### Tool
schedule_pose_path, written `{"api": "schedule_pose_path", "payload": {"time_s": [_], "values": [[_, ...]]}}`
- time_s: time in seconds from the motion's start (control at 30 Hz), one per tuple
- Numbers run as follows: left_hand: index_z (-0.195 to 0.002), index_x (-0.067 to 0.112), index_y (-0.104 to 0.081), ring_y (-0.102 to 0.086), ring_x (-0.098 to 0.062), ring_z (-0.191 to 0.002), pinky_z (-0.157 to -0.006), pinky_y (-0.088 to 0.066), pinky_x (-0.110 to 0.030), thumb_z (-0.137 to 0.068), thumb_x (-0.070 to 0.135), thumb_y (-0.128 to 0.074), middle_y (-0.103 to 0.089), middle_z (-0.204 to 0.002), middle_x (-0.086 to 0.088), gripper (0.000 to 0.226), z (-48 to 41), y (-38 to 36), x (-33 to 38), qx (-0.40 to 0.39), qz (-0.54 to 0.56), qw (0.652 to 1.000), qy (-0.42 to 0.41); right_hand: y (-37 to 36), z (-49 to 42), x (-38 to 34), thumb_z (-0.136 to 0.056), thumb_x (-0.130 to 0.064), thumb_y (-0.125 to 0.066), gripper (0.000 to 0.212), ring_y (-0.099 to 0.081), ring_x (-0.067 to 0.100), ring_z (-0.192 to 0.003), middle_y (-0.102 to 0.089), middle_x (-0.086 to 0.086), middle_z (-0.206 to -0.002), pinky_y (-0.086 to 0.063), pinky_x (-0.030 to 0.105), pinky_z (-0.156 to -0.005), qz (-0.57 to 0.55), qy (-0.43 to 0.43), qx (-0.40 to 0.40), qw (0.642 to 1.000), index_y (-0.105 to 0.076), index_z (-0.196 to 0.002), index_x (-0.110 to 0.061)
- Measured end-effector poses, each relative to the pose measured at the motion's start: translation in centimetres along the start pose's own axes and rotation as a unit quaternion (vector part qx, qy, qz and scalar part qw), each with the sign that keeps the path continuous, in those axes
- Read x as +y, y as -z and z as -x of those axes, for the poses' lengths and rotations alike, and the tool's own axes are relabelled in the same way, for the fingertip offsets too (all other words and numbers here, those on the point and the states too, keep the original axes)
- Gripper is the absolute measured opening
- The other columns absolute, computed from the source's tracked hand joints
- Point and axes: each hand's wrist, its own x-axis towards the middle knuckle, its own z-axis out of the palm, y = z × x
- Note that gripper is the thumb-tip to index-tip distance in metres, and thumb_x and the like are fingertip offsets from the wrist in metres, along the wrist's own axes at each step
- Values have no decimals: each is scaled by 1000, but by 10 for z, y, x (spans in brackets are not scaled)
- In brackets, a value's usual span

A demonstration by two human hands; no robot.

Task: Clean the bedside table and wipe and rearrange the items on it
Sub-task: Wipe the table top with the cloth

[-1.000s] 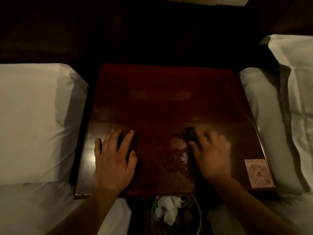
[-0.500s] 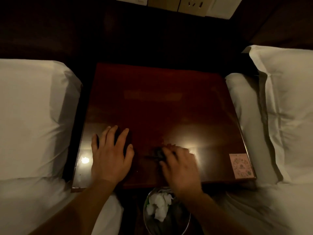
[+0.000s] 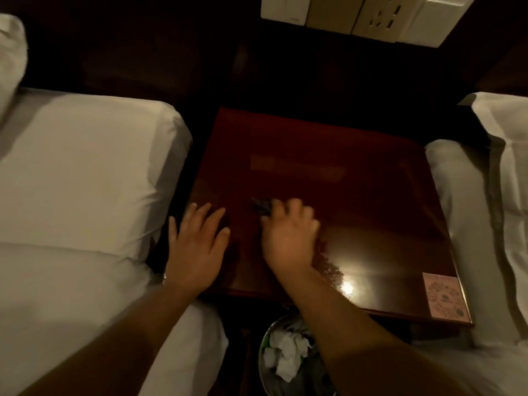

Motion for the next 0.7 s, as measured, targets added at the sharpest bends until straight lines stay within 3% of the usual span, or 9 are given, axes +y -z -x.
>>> {"api": "schedule_pose_path", "payload": {"time_s": [0.1,0.17,0.2,0.27,0.33,0.4,0.57,0.7], "values": [[-150,13,-38,-19,-19,-151,-123,-16,-44,-95,42,-32,-30,-161,-7,62,18,12,-13,-9,110,992,58,-13,34,-63,-86,-29,-51,40,-48,31,-98,-50,8,-117,-39,43,-76,-61,195,-37,978,-53,-125,-19],[-153,18,-30,-16,-13,-151,-124,-14,-38,-102,34,-38,-25,-163,-2,54,28,13,-14,2,171,981,90,-13,33,-52,-84,-28,-53,45,-49,31,-98,-51,7,-120,-38,42,-75,-61,321,-48,944,-52,-129,-20],[-154,20,-27,-13,-10,-150,-124,-11,-37,-104,31,-40,-23,-162,2,54,30,11,-12,4,176,980,97,-12,21,-34,-87,-33,-53,44,-50,31,-99,-52,7,-122,-38,41,-75,-40,337,-37,940,-52,-130,-21],[-155,22,-24,-8,-5,-147,-124,-5,-39,-104,30,-42,-20,-159,8,55,33,7,-13,-1,156,984,91,-8,-12,10,-93,-45,-48,43,-50,32,-102,-52,7,-123,-39,41,-78,20,244,-23,969,-53,-129,-24],[-154,19,-28,-8,-10,-150,-124,-5,-41,-103,30,-44,-20,-163,1,55,34,5,-14,-3,126,989,71,0,-38,42,-96,-48,-44,45,-46,34,-106,-49,10,-125,-40,42,-84,42,67,-17,997,-52,-132,-22],[-152,17,-34,-13,-17,-152,-124,-10,-43,-102,29,-48,-22,-163,-4,54,35,7,-16,-7,123,990,65,1,-35,31,-97,-44,-45,46,-45,36,-105,-49,13,-123,-39,44,-85,51,6,-4,999,-51,-133,-18],[-150,23,-37,-36,-14,-140,-109,-31,-27,-98,26,-49,-33,-156,3,53,46,28,-22,-7,169,982,85,-8,56,-42,-92,-43,-51,44,-50,30,-95,-55,6,-114,-43,43,-75,-10,211,-38,977,-54,-129,-21],[-149,26,-38,-41,-15,-134,-101,-32,-25,-100,26,-46,-37,-152,2,50,61,40,-26,-4,174,978,115,0,65,-42,-89,-41,-58,43,-55,28,-91,-59,7,-107,-46,40,-73,-24,261,-46,964,-60,-125,-18]]}}
